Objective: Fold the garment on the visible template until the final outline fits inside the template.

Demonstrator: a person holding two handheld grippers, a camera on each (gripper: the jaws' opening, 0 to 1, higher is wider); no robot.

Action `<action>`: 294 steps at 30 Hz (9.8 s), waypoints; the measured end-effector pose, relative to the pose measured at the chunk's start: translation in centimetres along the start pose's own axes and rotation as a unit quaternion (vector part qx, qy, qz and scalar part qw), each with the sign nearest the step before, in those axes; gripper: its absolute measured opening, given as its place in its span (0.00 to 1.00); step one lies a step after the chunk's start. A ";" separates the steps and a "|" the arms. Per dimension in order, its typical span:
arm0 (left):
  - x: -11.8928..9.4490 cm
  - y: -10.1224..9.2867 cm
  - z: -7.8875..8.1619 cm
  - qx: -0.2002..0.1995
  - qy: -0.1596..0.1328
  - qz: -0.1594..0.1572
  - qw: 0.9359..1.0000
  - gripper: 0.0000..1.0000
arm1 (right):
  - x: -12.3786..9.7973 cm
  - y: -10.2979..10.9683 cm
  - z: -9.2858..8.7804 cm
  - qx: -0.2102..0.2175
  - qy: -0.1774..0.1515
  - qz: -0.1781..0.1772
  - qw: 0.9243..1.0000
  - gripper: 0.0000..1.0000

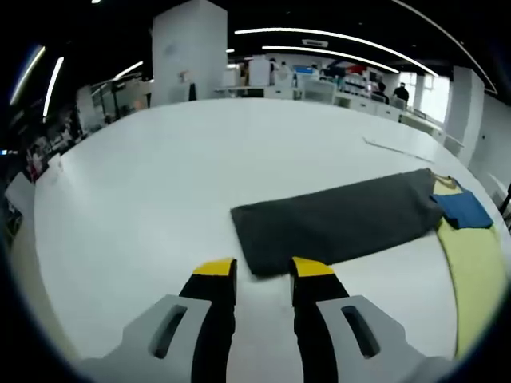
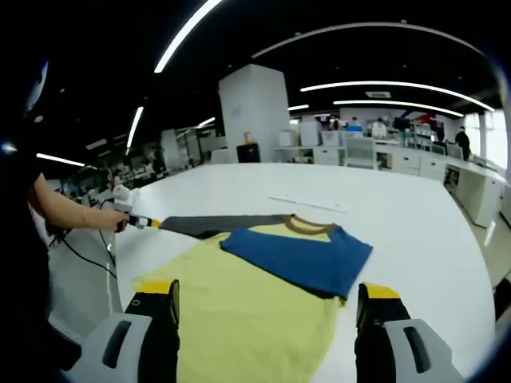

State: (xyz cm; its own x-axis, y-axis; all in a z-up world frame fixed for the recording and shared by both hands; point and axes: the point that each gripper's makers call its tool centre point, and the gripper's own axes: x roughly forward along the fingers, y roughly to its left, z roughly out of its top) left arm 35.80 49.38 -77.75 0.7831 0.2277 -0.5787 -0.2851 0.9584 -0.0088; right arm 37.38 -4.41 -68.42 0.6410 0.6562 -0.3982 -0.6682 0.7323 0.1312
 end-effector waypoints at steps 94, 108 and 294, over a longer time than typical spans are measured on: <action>-1.3 -15.3 11.0 -0.118 -0.083 -0.219 0.965 0.00 | 0.5 3.0 -2.3 0.004 0.022 0.018 1.000 0.94; -0.9 -19.8 11.0 -0.125 -0.080 -0.262 0.954 0.00 | 0.6 3.8 -2.4 0.005 0.020 0.029 0.999 0.96; -10.5 -40.6 0.1 0.246 -0.034 -0.531 0.810 0.99 | -2.0 4.7 -5.5 -0.034 0.129 0.112 0.985 0.99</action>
State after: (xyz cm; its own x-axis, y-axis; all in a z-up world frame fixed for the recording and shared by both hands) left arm 39.15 8.10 -71.25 0.4746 -0.7778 -0.4120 0.8118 0.5677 -0.1366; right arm 30.86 -3.26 -72.01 0.3626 0.7260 -0.5844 -0.8118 0.5540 0.1847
